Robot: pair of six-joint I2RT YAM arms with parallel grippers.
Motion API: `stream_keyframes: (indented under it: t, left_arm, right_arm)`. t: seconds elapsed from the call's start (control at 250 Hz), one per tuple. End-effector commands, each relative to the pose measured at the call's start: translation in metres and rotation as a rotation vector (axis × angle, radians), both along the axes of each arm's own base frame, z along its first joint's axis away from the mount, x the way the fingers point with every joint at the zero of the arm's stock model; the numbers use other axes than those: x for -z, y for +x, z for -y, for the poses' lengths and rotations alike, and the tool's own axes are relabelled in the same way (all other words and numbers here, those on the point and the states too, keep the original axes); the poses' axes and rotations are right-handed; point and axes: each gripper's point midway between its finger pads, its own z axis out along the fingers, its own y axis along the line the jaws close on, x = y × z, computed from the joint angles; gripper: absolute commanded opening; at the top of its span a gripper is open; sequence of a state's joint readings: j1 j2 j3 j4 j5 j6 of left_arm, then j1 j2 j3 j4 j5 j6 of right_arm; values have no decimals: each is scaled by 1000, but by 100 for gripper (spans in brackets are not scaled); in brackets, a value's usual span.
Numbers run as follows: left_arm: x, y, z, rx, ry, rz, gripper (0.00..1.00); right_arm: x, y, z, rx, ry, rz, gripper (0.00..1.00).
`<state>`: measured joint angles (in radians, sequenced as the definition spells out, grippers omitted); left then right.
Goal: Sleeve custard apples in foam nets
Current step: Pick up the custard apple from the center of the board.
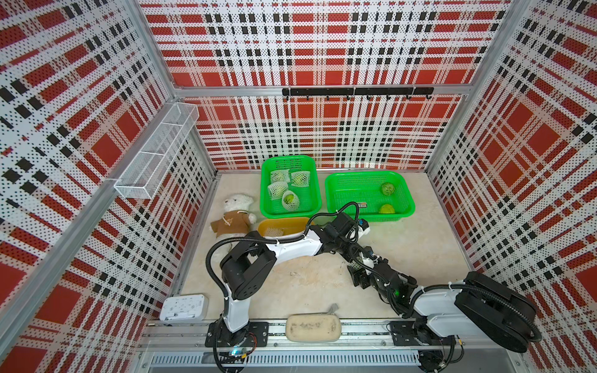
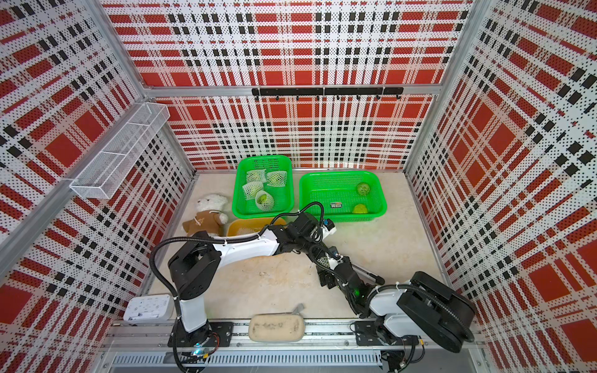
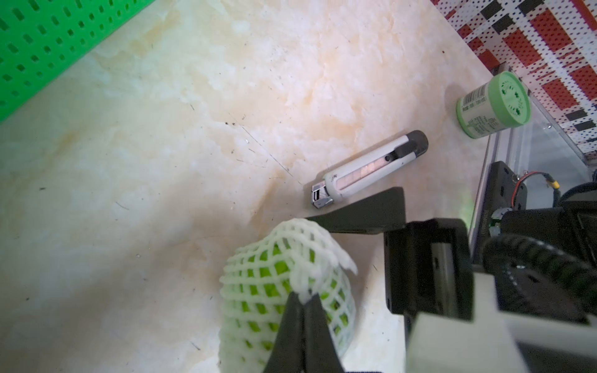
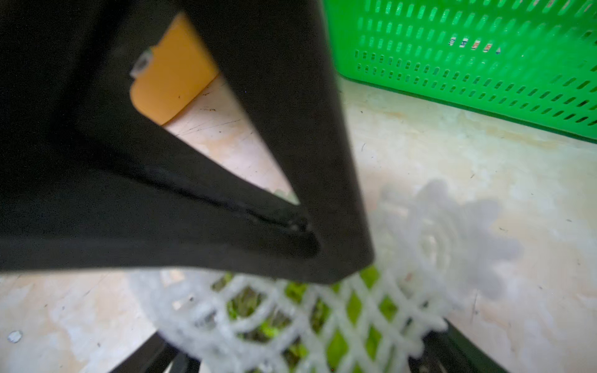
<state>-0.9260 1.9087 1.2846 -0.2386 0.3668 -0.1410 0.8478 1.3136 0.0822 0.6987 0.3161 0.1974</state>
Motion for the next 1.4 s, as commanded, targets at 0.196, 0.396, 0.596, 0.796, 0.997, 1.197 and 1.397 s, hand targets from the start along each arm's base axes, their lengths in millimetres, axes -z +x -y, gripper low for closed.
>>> stream_keyframes:
  t: [0.196, 0.396, 0.596, 0.796, 0.997, 1.197, 1.397]
  left_arm:
    - [37, -11, -18, -23, 77, -89, 4]
    - [11, -8, -15, -8, -19, -93, 25]
    - [-20, -4, -16, 1, -152, -109, 43]
    - [-66, 3, -33, 8, -327, -65, 99]
    - [-109, 6, -65, 27, -475, 20, 99]
    - [-137, -9, -90, 97, -530, 159, 99]
    - [-164, -41, -98, 232, -591, 268, 99]
  right_arm:
    - [-26, 9, -15, -27, 53, 72, 68]
    - [-30, 5, -20, -65, 51, 61, 54]
    - [-36, 0, -25, -110, 52, 46, 44]
    - [-43, -10, -32, -165, 80, 3, 42]
    - [-61, -26, -43, -243, 122, -106, 41]
    - [-92, -53, -52, -356, 189, -275, 40]
    - [-123, -82, -52, -462, 252, -505, 39]
